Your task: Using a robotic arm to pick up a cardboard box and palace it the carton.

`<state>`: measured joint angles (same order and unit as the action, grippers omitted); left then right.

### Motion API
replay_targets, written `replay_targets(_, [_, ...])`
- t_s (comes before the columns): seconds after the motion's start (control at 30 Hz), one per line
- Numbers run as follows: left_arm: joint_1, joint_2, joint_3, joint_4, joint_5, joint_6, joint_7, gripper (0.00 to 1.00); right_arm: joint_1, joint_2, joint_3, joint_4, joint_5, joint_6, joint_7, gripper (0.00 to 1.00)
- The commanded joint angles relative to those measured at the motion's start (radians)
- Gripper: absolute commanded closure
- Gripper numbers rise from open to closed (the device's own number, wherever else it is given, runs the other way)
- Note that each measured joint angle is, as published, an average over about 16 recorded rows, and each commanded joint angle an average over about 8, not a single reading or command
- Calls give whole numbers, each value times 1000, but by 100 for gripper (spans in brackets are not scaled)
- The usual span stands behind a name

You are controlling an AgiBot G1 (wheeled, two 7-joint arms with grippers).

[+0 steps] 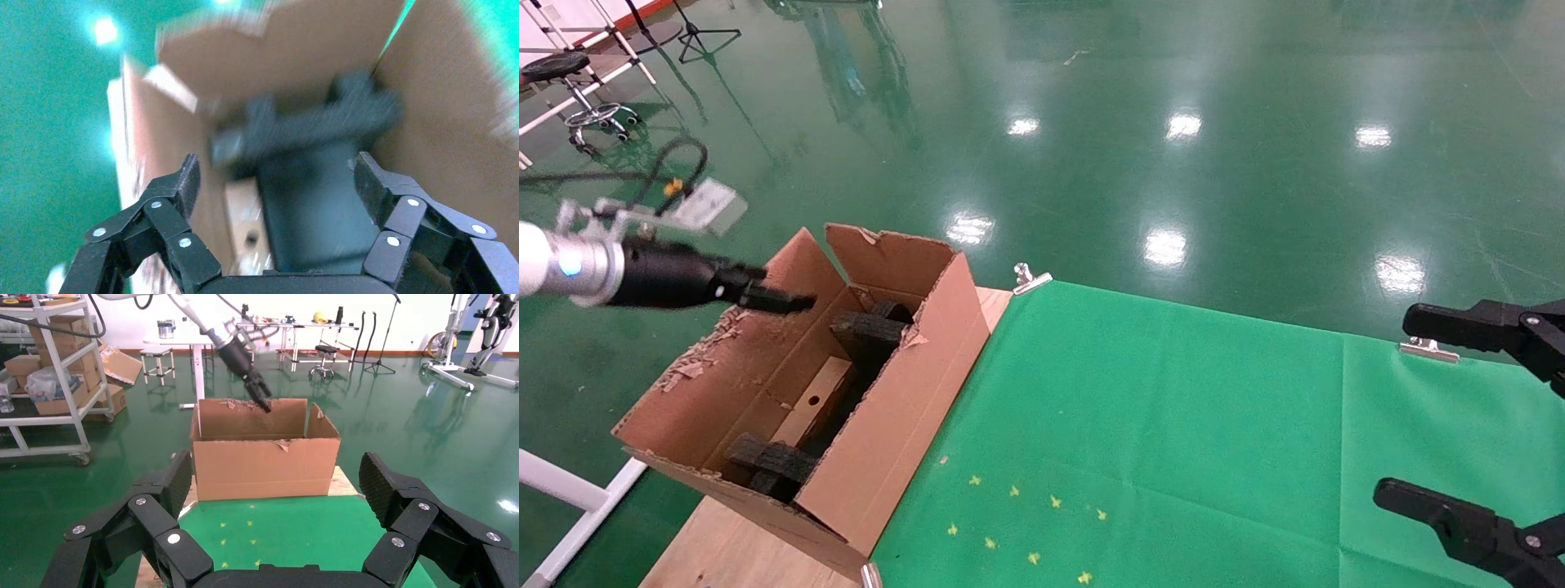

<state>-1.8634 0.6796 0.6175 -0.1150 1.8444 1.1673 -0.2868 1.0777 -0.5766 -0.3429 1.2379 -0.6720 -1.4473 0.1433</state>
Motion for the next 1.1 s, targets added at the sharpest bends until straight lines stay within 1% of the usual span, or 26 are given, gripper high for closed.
replay_targets(0.03, [-12, -8, -17, -14, -26, 25, 16, 0, 0, 0, 0, 0, 0, 0, 0, 0])
replay_targets(0.17, [-24, -27, -59, -66, -94, 96, 56, 0, 0, 0, 0, 0, 0, 0, 0, 0])
replay_targets(0.33, [-29, -39, -82, -131, -137, 152, 88, 0, 0, 0, 0, 0, 0, 0, 0, 0])
replay_targets(0.5, [-32, -43, -86, -161, -147, 171, 97, 0, 0, 0, 0, 0, 0, 0, 0, 0])
replay_targets(0.7, [-26, -41, -84, -149, -144, 161, 91, 0, 0, 0, 0, 0, 0, 0, 0, 0])
replay_targets(0.87, [12, -42, -96, -194, -189, 168, 91, 0, 0, 0, 0, 0, 0, 0, 0, 0])
replay_targets(1.1, [112, -46, -127, -320, -308, 188, 92, 0, 0, 0, 0, 0, 0, 0, 0, 0])
